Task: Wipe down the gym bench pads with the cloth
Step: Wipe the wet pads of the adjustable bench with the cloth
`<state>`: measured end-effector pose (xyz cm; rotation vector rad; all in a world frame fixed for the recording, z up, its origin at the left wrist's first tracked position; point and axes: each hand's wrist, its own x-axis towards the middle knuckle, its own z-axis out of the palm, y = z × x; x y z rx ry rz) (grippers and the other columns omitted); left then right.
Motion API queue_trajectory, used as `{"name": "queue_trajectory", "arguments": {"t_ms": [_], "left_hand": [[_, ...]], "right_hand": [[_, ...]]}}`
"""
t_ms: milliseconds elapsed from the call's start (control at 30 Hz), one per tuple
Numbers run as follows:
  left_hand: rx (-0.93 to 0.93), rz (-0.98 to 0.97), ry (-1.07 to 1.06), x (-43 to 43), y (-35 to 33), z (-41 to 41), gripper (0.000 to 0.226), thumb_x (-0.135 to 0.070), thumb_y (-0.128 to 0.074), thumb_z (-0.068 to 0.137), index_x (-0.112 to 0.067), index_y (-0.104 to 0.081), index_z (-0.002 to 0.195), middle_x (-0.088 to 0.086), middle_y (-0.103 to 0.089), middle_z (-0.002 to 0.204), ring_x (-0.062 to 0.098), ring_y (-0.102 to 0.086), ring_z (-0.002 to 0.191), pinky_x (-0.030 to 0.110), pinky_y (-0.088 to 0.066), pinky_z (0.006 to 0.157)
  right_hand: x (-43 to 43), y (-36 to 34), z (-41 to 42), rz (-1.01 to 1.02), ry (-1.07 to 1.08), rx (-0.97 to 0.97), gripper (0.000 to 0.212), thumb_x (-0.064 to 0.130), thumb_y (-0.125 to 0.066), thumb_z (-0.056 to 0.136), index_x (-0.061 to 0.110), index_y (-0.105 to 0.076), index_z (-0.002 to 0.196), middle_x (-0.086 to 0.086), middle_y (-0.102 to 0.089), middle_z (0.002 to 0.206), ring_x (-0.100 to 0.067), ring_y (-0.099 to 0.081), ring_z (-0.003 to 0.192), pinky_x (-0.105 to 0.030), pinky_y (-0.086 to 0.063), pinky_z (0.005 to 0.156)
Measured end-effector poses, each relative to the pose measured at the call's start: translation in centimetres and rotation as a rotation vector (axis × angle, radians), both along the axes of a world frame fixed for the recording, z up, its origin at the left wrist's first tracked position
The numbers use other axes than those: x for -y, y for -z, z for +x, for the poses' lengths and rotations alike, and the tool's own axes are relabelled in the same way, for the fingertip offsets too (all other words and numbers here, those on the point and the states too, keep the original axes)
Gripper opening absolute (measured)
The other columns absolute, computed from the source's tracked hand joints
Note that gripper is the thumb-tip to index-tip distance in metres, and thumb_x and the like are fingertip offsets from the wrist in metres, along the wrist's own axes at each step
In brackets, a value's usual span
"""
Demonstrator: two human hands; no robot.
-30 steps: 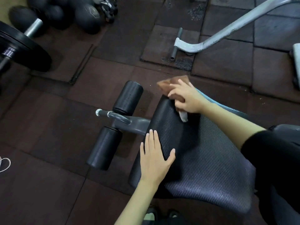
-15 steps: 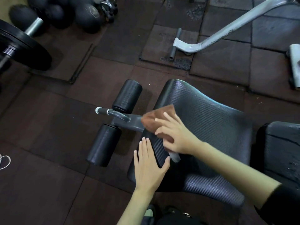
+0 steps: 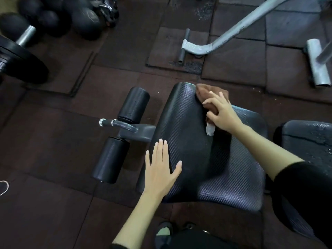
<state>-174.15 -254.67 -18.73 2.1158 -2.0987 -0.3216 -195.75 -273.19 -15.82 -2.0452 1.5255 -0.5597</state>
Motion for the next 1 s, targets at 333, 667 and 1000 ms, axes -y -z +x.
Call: {"name": "queue_trajectory", "arguments": {"t_ms": [333,667,1000], "left_hand": [[-0.051,-0.018,0.028,0.1,0.1,0.1,0.058,-0.032,-0.027,0.094,-0.003,-0.033,0.144,0.015,-0.033,0.15,0.028,-0.032,0.138,0.05,-0.031,0.109],[0.066,-0.054,0.117,-0.6,-0.4,-3.0,0.056,-0.032,-0.028,0.094,-0.004,-0.038,0.142,0.013,-0.037,0.148,0.026,-0.034,0.137,0.051,-0.028,0.109],[0.114,-0.022,0.328,-1.4,-0.1,-8.6,0.056,-0.032,-0.029,0.094,-0.006,-0.038,0.142,0.01,-0.036,0.149,0.023,-0.034,0.137,0.05,-0.028,0.11]], "right_hand": [[-10.8,2.0,1.7,0.007,0.047,-0.021,0.038,0.028,-0.051,0.072,0.025,-0.059,0.109,0.0,-0.035,0.151,-0.034,-0.014,0.144,-0.052,-0.01,0.112],[-21.2,2.9,-4.8,-0.01,-0.129,-0.093,0.038,0.03,-0.05,0.072,0.031,-0.056,0.11,0.007,-0.034,0.151,-0.026,-0.013,0.144,-0.052,-0.018,0.112],[-24.0,2.9,-4.8,0.059,0.222,-0.022,0.029,0.03,-0.062,0.086,0.032,-0.055,0.114,0.011,-0.028,0.153,-0.02,-0.003,0.146,-0.05,-0.009,0.115]]}}
